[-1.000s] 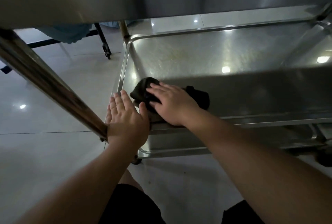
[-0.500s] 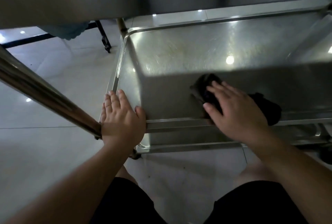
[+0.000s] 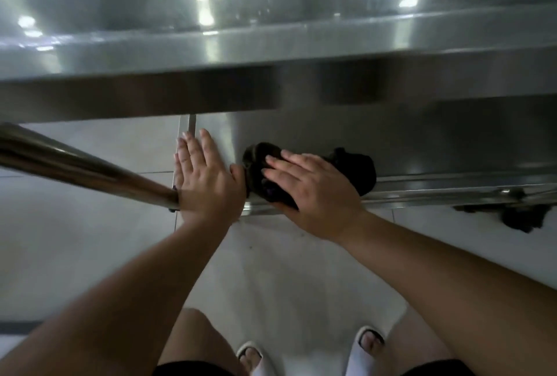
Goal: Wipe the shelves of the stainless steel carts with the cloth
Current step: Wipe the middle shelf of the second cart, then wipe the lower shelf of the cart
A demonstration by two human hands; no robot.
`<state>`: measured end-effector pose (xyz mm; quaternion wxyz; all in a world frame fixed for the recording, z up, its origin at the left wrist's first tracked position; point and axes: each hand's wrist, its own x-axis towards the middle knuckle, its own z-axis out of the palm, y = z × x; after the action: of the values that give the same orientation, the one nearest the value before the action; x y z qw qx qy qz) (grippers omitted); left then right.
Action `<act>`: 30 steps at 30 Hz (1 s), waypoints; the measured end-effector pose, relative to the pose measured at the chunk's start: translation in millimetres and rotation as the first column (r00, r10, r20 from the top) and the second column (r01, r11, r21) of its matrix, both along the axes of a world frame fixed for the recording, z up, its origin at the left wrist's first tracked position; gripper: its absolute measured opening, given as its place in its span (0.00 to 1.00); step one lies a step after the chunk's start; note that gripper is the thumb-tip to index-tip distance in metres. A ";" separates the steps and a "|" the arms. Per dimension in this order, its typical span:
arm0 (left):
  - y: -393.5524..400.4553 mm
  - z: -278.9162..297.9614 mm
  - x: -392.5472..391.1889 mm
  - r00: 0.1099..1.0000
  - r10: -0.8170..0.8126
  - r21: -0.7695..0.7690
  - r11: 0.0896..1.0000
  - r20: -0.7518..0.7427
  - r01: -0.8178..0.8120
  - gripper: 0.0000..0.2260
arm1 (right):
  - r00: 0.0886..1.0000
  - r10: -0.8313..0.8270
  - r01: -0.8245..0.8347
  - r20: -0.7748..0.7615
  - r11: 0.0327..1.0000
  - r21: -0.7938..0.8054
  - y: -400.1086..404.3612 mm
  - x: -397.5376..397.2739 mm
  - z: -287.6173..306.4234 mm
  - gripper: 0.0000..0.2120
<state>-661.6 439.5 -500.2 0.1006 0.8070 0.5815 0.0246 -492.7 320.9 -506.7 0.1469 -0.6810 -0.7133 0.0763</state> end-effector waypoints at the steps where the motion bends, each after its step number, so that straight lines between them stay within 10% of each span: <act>1: 0.5 3.8 0.3 1.000 0.001 -0.035 0.999 -0.001 -0.001 0.36 | 1.000 -0.024 0.024 -0.019 0.999 -0.021 0.1 -3.7 3.8 0.24; 9: 0.6 93.6 5.4 0.950 -0.269 -0.419 0.890 -0.162 0.180 0.13 | 0.991 -0.134 0.119 -0.012 0.915 -0.386 -12.0 -33.2 62.9 0.22; 15: -58.2 180.2 -51.7 0.966 -0.232 -0.568 0.813 -0.111 0.130 0.29 | 0.980 -0.129 0.201 0.153 0.660 -0.724 -50.0 -46.3 152.0 0.17; 30: -127.7 405.9 -249.7 0.989 -0.023 -0.622 0.780 -0.143 -0.072 0.24 | 0.958 0.188 0.019 0.216 0.710 -0.704 -27.0 -222.6 407.7 0.15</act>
<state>-911.3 311.7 -94.3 0.3201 0.7199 0.5729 -0.2260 -715.3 293.9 -99.0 -0.2244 -0.6557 -0.6752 0.2526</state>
